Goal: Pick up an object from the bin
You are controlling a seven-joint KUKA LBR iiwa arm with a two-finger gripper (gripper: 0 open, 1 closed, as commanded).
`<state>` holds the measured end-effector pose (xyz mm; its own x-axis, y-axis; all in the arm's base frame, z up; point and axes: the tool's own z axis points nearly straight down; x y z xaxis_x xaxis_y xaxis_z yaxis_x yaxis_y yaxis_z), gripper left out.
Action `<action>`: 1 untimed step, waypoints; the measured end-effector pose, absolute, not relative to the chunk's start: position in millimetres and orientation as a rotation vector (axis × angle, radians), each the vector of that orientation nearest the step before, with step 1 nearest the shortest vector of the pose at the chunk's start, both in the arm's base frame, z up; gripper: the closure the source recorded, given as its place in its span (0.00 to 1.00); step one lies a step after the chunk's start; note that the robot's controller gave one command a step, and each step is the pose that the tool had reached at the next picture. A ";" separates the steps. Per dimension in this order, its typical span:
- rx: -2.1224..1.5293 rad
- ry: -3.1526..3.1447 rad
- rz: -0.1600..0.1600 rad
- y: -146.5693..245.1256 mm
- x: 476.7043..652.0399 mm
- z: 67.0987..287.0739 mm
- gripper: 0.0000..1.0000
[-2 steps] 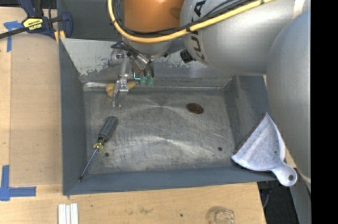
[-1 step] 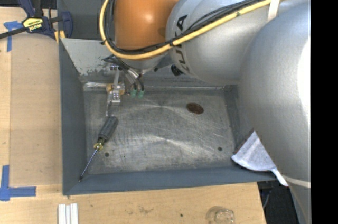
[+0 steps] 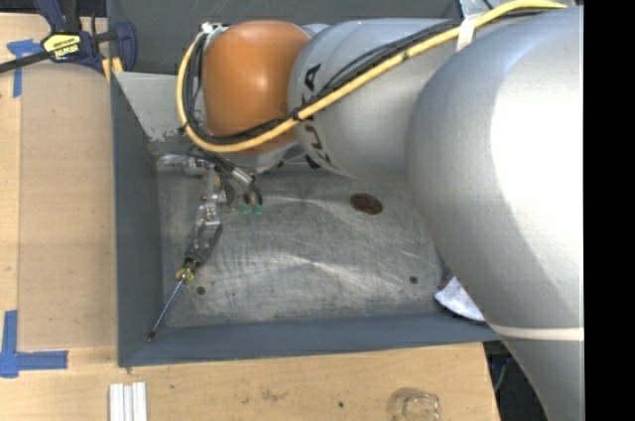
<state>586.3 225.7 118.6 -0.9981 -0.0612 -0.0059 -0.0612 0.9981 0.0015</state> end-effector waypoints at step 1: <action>-0.308 3.112 0.028 233.4 595.0 96.5 0.00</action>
Offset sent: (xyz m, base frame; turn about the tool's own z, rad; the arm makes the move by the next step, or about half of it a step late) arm -0.0049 -0.0061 -0.0063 -0.6971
